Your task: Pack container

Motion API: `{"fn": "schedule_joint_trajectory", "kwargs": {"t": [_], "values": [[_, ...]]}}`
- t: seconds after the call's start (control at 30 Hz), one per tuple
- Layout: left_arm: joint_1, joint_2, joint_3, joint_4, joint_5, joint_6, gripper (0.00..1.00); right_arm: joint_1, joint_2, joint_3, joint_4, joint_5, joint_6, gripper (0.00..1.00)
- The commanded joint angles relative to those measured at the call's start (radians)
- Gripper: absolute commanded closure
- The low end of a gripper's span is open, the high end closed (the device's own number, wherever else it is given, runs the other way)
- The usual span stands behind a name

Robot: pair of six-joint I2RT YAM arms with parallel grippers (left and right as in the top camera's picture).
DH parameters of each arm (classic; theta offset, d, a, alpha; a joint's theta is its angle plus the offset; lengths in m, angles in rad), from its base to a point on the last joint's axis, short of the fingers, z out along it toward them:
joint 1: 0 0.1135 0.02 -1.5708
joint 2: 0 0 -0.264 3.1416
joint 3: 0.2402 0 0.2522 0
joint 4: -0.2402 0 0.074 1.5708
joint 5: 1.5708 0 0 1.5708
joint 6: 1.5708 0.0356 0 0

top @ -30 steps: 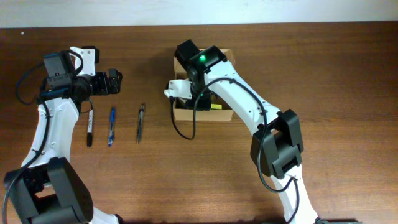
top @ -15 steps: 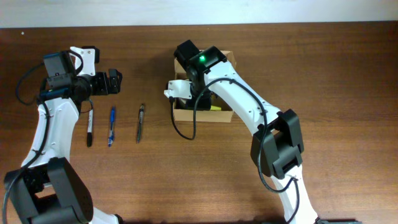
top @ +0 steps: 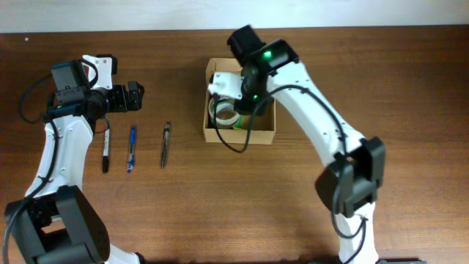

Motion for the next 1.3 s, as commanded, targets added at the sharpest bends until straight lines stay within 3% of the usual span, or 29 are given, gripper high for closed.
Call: {"fn": "schedule_joint_trajectory", "kwargs": {"t": [0.0,0.13,0.23,0.4,0.57,0.67,0.97,1.2,1.27], "values": [[0.003,0.007,0.01,0.002,0.011,0.017,0.01,-0.064,-0.171,0.002,0.04,-0.002,0.127,0.5],[0.003,0.007,0.01,0.002,0.011,0.016,0.01,-0.203,-0.356,0.002,0.146,-0.014,0.419,0.3],[0.003,0.007,0.01,0.002,0.011,0.017,0.01,-0.338,-0.472,0.002,0.196,-0.087,0.649,0.21],[0.001,0.007,0.01,-0.024,0.068,-0.041,0.01,-0.578,-0.576,0.002,0.146,-0.186,0.841,0.16],[0.001,0.007,0.01,-0.093,0.15,-0.051,0.01,-0.693,-0.554,-0.006,0.019,-0.185,0.844,0.15],[0.0,0.007,0.011,-0.126,0.138,-0.052,0.01,-0.738,-0.505,-0.008,-0.02,-0.173,0.845,0.01],[-0.007,0.007,0.158,-0.447,-0.242,-0.091,0.01,-0.845,-0.322,-0.008,-0.06,-0.121,0.862,0.01],[0.01,0.011,0.227,-0.666,-0.351,-0.004,0.0,-0.85,-0.218,-0.008,-0.058,-0.121,0.862,0.01],[0.023,0.023,0.227,-0.686,-0.377,0.022,0.09,-0.85,-0.201,-0.008,-0.058,-0.122,0.863,0.01]]}}
